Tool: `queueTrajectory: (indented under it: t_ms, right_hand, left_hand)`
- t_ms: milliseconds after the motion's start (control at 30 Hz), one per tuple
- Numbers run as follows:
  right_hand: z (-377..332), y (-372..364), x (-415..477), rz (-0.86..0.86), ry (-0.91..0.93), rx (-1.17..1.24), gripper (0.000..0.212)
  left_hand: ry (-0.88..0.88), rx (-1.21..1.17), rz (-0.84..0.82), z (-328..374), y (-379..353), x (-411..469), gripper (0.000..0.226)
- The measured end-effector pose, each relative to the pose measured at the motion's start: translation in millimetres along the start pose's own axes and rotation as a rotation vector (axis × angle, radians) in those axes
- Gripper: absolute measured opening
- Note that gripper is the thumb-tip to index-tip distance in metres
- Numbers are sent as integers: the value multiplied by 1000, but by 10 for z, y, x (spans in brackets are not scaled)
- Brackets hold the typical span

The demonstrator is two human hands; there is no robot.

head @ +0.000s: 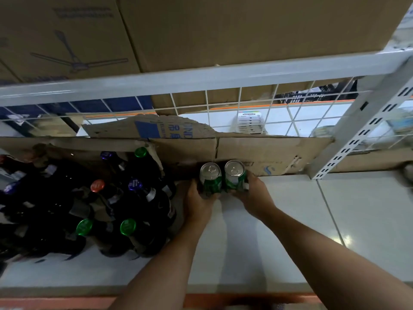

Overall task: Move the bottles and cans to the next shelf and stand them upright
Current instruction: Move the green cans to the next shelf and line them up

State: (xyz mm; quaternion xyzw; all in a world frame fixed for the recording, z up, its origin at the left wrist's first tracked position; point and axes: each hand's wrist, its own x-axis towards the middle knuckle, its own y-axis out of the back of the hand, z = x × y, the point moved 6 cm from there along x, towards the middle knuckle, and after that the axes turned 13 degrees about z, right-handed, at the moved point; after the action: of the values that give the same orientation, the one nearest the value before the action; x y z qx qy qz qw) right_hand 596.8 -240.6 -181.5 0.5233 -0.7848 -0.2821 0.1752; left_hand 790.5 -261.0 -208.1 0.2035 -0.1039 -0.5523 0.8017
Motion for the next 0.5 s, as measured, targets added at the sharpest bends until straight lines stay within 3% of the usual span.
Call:
queueTrajectory:
  t_ms: [133,233,333,400,500]
  right_hand:
    - [-34,16,-45,-24,-48,5,68]
    - [-18,39,-135,-38,-75,53,92]
    - [-83,363,-354,42,-64,65,91]
    - [-11,682,-522,90,-49,39,91]
    - [137,1242,-697,151,-6,-60,90]
  left_hand:
    - [-11,-13,-45,79,1,8,72]
    - [-43,-20,-31,119,104,-160,88]
    - [-225,74,77,181,350,-504,74]
    - [-327,53,-10,327,413,-707,57]
    - [-398,-8,-336,687,200,-854,48]
